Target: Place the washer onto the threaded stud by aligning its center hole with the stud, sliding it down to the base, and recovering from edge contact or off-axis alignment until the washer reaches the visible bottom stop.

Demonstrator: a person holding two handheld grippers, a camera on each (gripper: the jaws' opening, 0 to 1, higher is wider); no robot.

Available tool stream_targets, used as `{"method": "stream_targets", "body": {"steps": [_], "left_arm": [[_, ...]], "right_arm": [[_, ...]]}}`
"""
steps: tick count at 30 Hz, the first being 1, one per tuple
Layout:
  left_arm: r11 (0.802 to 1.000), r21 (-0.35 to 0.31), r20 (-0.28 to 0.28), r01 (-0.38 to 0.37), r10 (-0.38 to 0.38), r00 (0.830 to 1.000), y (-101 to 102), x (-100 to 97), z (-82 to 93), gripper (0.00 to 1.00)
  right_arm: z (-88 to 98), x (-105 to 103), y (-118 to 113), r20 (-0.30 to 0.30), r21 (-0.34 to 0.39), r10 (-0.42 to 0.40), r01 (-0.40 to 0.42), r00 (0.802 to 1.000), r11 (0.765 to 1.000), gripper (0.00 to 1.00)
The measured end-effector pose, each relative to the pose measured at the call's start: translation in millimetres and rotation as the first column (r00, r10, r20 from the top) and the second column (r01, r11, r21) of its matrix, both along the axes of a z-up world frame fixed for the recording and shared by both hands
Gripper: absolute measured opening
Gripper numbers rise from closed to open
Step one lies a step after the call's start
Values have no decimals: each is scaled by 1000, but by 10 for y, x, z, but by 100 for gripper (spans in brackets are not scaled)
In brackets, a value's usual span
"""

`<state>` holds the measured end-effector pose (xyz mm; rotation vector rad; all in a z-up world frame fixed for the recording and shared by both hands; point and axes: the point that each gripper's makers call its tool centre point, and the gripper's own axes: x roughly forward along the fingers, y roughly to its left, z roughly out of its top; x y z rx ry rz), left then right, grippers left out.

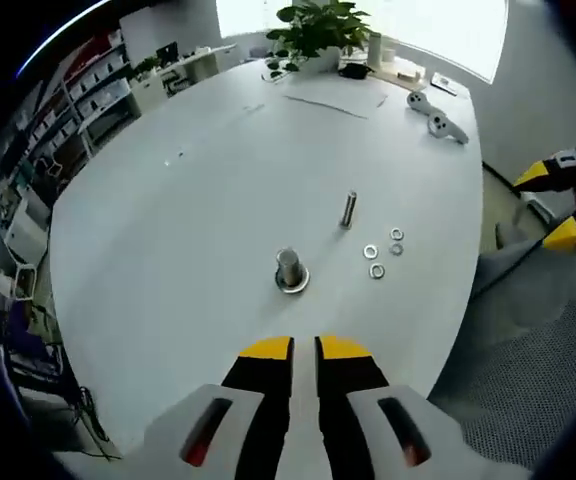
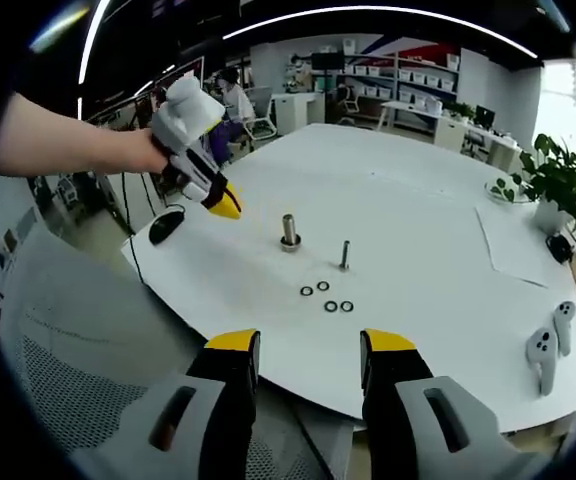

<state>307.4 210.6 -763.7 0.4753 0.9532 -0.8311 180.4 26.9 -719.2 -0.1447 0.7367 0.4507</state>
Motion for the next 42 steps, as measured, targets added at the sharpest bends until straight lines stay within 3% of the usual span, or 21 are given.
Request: {"method": "stream_targets", "body": {"steps": [6, 13, 17, 31, 42], "left_arm": [[1000, -18, 19, 1, -1, 1000, 57, -152, 61, 9], [993, -99, 51, -56, 62, 997, 86, -292, 218, 16], [992, -109, 71, -61, 69, 995, 126, -399, 281, 16], [966, -201, 67, -163, 179, 982, 344, -740, 429, 21], [958, -219, 56, -185, 202, 978, 443, -992, 495, 24]], "right_arm": [[-11, -9, 4, -6, 0, 2, -2, 1000, 1000, 43], [-27, -19, 14, -15, -2, 9, -9, 1000, 1000, 43], [-43, -25, 26, -23, -2, 16, -16, 1000, 1000, 43], [-64, -46, 56, -38, 2, 32, -31, 999, 1000, 43], [-86, -63, 70, -51, 6, 40, -40, 998, 999, 43]]}}
